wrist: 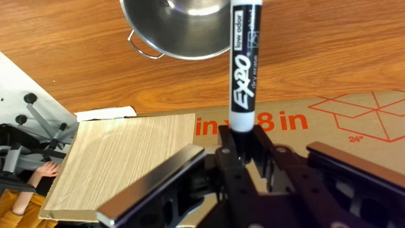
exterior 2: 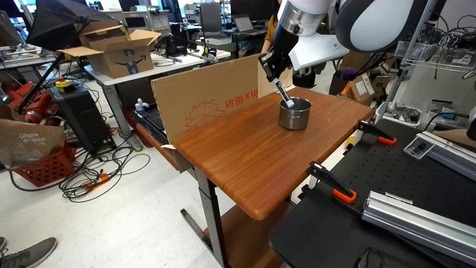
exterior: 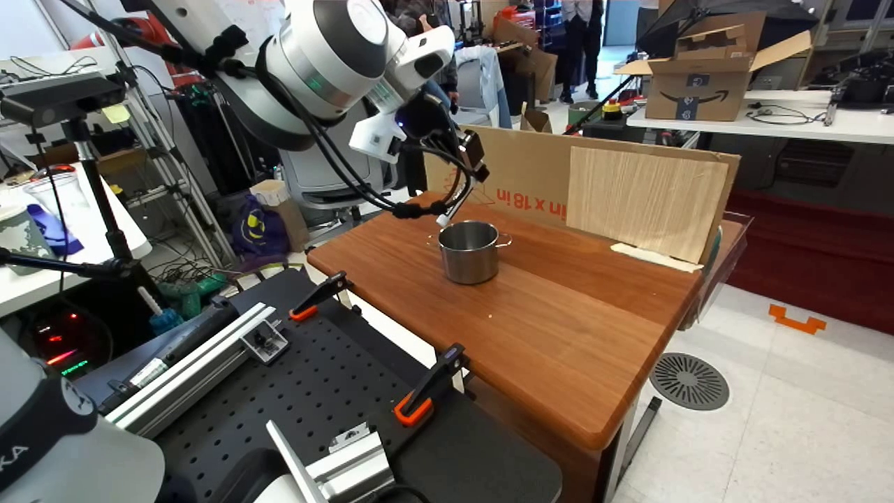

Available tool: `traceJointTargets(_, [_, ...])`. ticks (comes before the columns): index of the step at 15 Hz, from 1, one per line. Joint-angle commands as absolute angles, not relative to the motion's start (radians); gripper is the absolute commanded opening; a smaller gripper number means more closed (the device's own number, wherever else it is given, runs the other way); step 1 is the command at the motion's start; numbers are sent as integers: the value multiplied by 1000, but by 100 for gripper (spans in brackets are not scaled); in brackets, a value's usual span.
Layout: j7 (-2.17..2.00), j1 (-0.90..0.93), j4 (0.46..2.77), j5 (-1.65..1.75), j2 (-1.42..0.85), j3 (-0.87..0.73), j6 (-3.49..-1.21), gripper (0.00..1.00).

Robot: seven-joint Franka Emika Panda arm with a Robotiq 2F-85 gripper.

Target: Pick up the pen from the table and put it in the silver pot.

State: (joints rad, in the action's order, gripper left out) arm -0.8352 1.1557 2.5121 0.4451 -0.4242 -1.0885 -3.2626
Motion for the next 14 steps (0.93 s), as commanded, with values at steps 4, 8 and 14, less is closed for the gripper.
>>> traceJointTargets(4, [-853, 1222, 2535, 432, -453, -1174, -3309, 5])
traceJointTargets(8, [-854, 1207, 2533, 431, -464, -1173, -3310, 5])
traceJointTargets(14, [-852, 1165, 2532, 433, -468, -1136, -3300, 5])
